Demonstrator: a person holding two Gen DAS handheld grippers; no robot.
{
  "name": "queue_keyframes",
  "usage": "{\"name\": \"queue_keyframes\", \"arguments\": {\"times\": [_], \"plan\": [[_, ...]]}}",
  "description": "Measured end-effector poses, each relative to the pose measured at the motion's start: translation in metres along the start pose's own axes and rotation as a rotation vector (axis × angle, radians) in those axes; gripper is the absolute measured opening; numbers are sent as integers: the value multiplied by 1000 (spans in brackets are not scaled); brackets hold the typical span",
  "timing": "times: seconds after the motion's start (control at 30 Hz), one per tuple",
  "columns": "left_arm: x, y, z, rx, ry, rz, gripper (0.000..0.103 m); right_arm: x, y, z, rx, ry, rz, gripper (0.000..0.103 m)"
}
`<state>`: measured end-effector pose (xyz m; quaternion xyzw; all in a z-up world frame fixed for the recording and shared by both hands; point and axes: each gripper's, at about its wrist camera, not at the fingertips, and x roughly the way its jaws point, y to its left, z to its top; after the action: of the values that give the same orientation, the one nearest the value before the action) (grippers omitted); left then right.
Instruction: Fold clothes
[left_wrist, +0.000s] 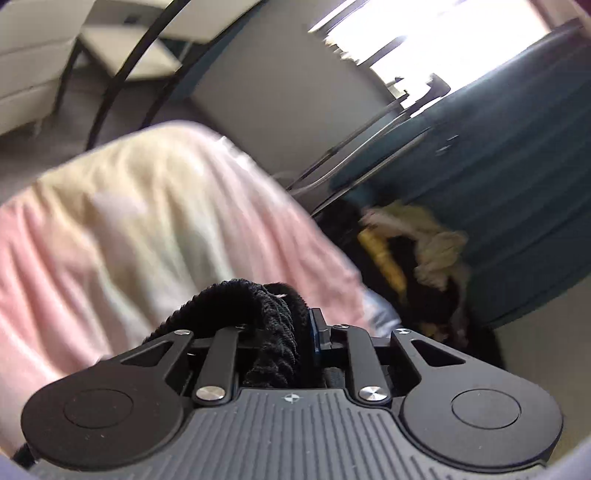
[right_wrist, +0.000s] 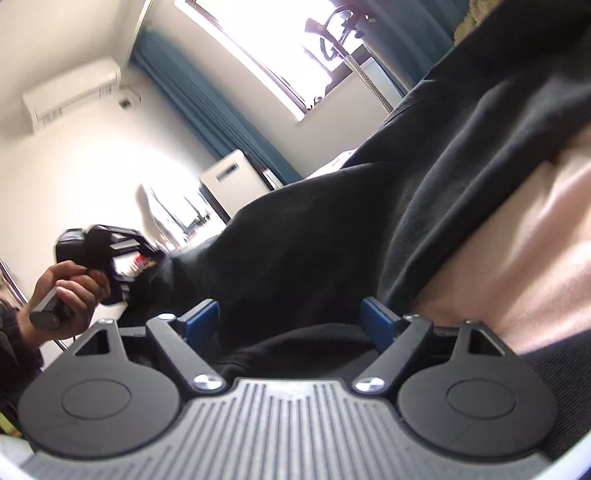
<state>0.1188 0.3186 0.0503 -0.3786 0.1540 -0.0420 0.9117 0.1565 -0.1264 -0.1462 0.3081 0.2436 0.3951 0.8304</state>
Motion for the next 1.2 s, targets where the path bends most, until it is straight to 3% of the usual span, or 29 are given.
{"name": "queue_keyframes", "arguments": {"times": [0.07,0.17,0.23,0.3,0.4,0.43,0.47,0.57,0.77,0.97,1.07,1.2], "plan": [[-8,-14,12,61,-52,-64,14,-1,1,1,8,-11,11,85],[13,-24,21,156,-70,-44,14,-1,-2,1,40,-27,28,85],[38,-6,21,117,-47,69,14,-2,-3,1,59,-34,38,85],[63,24,15,87,-1,233,14,-1,-3,0,62,-36,40,85],[98,73,-3,92,164,442,22,0,-5,-1,67,-44,49,85],[95,82,-7,90,169,475,32,0,-7,-2,72,-47,55,85],[90,90,-11,85,159,501,49,0,-8,-3,80,-52,62,85],[62,96,-9,31,129,470,70,0,-11,-4,95,-60,75,85],[-36,74,-12,-22,126,364,79,4,-8,-2,86,-53,61,85],[-136,84,-55,-87,168,424,81,8,13,0,4,-47,-21,85],[-155,99,-78,-155,229,430,81,-7,24,1,-73,-89,-107,85],[-152,112,-102,-286,263,333,82,-40,43,10,-159,-146,-220,85]]}}
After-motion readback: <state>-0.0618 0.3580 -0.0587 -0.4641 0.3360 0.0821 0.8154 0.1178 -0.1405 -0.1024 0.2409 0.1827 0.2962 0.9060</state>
